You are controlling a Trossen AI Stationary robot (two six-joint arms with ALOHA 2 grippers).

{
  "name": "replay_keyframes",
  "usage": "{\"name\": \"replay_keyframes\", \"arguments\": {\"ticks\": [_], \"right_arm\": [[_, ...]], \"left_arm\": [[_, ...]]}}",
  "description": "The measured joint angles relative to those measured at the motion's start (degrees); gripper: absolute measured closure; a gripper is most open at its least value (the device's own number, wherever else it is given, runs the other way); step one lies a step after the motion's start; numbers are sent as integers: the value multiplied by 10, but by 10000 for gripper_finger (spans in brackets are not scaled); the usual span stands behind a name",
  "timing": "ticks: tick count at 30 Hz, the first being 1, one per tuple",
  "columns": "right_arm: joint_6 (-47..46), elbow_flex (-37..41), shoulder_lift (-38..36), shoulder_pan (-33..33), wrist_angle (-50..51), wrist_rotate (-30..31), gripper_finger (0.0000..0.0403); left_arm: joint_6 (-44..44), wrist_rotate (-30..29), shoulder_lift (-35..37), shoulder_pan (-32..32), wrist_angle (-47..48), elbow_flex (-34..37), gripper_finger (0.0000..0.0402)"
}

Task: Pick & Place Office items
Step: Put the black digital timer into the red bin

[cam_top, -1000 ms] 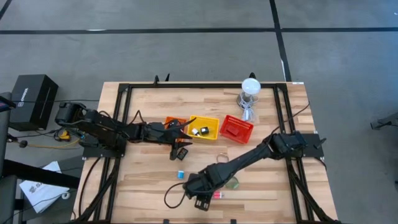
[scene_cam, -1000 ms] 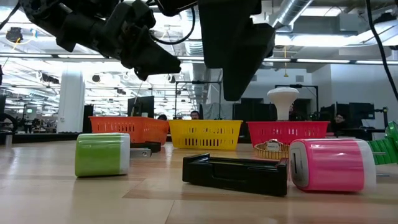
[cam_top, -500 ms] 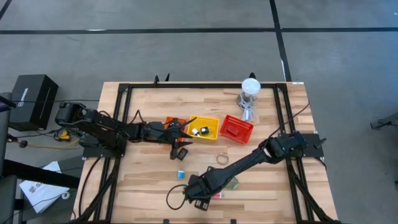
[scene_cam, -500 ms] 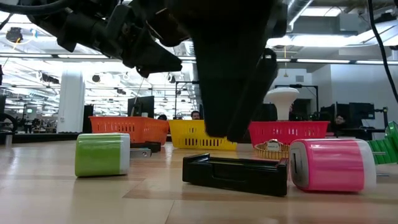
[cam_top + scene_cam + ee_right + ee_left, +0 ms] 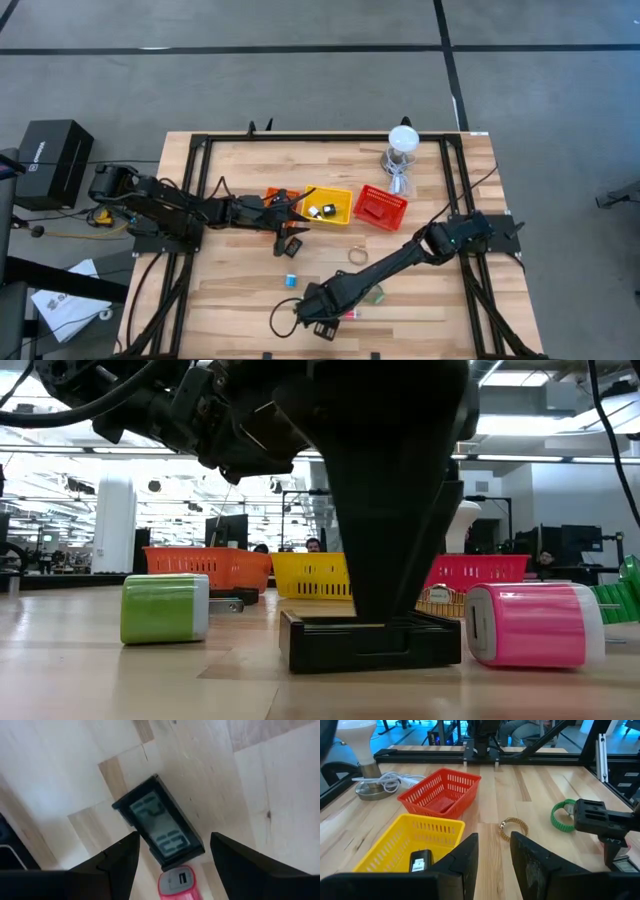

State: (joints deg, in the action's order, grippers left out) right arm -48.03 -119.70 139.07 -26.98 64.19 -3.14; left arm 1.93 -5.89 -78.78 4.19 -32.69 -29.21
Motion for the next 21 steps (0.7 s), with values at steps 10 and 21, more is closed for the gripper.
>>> {"name": "replay_keyframes", "arguments": {"ticks": [10, 21], "right_arm": [[65, 0, 0, 0, -4, 17, 168], [153, -1, 19, -6, -20, 18, 168]], "left_arm": [[0, 0, 0, 0, 0, 0, 294], [0, 0, 0, 0, 1, 0, 294]]}}
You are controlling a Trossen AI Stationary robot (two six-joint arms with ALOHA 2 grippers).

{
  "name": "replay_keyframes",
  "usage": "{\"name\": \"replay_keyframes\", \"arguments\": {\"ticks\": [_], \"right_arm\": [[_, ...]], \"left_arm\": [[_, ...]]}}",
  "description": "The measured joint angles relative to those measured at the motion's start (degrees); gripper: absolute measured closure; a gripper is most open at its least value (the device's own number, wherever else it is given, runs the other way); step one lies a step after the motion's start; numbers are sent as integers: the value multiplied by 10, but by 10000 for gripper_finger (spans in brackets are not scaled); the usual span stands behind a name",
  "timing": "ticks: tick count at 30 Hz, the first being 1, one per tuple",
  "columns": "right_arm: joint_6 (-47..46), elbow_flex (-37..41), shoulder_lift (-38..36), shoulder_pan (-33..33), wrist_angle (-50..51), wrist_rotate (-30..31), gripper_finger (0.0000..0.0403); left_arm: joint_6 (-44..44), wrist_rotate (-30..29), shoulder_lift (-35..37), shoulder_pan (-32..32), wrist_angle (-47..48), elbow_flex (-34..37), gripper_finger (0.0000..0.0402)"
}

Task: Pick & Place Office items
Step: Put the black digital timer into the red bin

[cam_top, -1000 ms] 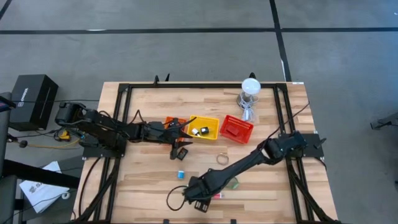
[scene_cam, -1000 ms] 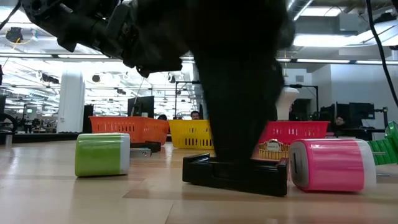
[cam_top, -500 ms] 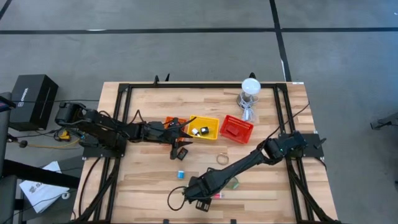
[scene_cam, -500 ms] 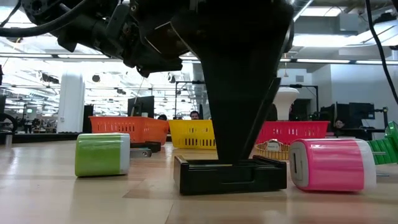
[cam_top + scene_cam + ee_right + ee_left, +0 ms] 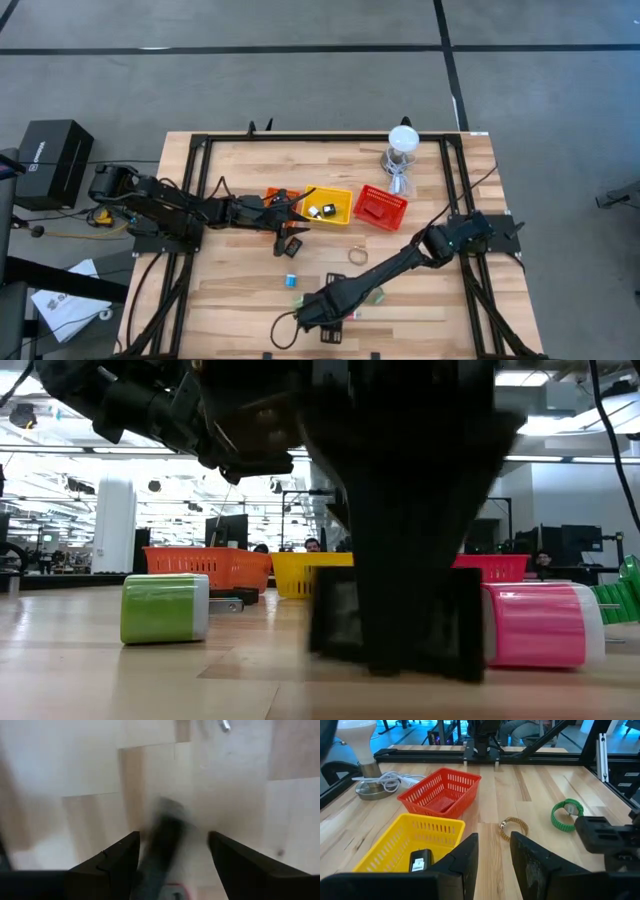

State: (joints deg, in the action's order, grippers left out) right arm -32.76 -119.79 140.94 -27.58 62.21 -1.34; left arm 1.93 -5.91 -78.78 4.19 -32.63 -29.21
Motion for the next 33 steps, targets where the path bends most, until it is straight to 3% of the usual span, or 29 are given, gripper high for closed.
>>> {"name": "replay_keyframes", "arguments": {"ticks": [12, 26, 33], "right_arm": [[-2, 0, -1, -1, 3, -1, 176], [-2, 1, -1, 10, 26, -7, 321], [-2, 0, -1, 19, 101, -22, 354]], "left_arm": [[0, 0, 0, 0, 0, 0, 294], [0, 0, 0, 0, 0, 0, 294], [0, 0, 0, 0, 0, 0, 294]]}}
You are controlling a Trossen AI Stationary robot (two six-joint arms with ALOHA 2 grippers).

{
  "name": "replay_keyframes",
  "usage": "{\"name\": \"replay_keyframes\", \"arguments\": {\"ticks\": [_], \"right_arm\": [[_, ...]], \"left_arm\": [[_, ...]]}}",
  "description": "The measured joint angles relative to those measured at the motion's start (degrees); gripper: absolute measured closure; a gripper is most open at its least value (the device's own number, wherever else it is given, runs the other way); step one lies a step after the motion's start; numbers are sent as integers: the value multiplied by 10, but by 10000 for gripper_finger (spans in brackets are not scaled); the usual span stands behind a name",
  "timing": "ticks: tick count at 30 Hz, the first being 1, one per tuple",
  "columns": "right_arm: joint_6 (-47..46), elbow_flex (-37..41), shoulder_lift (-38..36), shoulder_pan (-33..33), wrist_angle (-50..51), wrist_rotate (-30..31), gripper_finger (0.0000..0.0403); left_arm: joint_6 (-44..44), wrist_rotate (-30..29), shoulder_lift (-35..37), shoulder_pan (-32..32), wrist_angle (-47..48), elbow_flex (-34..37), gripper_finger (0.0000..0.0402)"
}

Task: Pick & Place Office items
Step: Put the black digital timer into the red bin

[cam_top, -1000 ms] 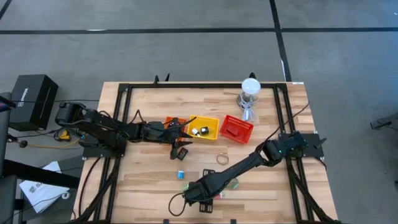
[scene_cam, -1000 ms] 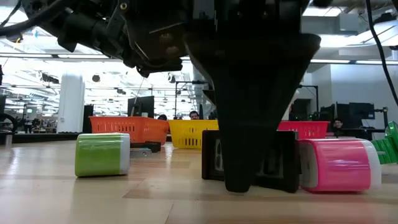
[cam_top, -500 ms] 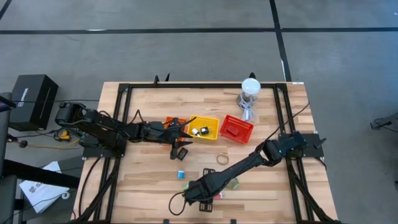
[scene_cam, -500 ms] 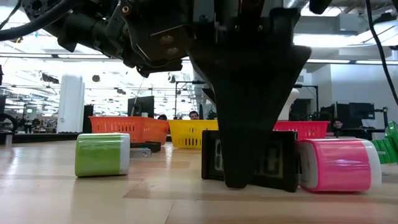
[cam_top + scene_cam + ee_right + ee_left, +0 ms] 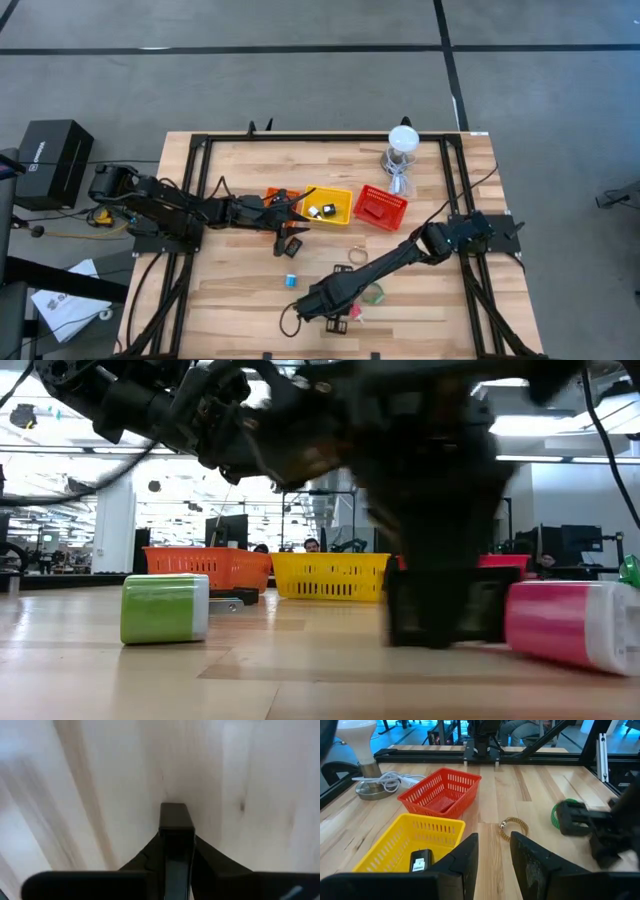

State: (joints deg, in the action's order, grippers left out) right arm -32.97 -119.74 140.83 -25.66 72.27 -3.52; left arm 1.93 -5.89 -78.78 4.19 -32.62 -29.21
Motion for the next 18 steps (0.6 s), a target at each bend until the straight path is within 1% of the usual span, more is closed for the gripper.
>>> {"name": "replay_keyframes", "arguments": {"ticks": [2, 5, 11, 13, 18], "right_arm": [[0, 1, -4, 2, 45, 1, 355], [11, 2, -12, 7, 77, 14, 353], [6, 2, -58, 22, 189, 101, 351], [6, 2, -83, 30, 173, 130, 351], [-4, 4, -148, 51, 176, 221, 351]], "left_arm": [[0, 0, 0, 0, 0, 0, 294], [0, 0, 0, 0, 0, 0, 294], [0, 0, 0, 0, -1, 0, 294], [0, 0, 0, 0, 0, 0, 294], [0, 0, 0, 0, -2, 1, 294]]}}
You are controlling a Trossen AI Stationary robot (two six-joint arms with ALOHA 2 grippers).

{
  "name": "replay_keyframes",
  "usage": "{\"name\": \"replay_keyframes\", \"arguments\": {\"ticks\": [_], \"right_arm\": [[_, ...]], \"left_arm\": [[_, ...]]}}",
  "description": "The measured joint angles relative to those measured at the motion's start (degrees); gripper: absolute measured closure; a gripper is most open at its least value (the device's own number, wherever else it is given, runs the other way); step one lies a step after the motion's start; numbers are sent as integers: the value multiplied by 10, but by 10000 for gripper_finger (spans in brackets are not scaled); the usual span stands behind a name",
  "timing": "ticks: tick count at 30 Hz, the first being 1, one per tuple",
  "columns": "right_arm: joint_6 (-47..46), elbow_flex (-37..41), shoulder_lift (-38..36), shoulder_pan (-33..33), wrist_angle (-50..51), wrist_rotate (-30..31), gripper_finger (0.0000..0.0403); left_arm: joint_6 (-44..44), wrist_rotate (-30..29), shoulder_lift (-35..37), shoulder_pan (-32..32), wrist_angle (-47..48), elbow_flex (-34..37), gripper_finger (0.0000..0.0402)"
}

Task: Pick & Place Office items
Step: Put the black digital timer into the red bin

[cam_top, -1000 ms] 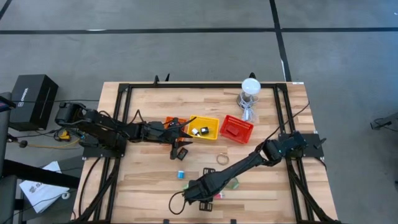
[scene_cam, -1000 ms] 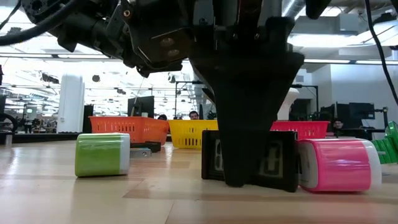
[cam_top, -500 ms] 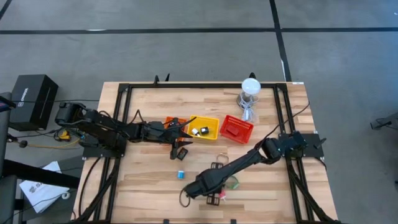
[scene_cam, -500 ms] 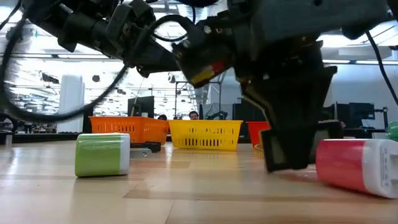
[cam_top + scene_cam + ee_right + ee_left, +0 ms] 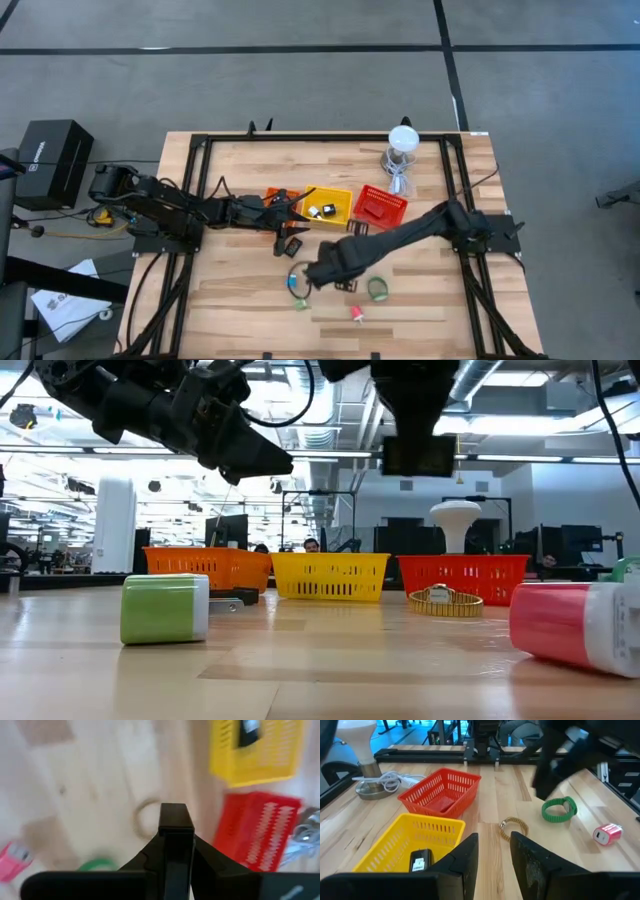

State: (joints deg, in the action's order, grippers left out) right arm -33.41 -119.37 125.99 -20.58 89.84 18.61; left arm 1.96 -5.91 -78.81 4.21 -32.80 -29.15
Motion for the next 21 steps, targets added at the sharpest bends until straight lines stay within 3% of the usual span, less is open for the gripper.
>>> {"name": "replay_keyframes", "arguments": {"ticks": [5, 12, 16, 21], "right_arm": [[-14, 45, -63, 21, 2, 29, 351], [-43, 194, -157, 52, -3, 44, 351], [-58, 316, -215, 74, -63, 57, 351], [-13, 475, -281, 116, -204, 54, 351]], "left_arm": [[0, 0, 0, 0, -1, 0, 294], [0, 0, 0, 0, 0, 0, 294], [0, 0, 0, 0, 3, 0, 294], [0, 0, 0, 0, -1, 0, 294]]}}
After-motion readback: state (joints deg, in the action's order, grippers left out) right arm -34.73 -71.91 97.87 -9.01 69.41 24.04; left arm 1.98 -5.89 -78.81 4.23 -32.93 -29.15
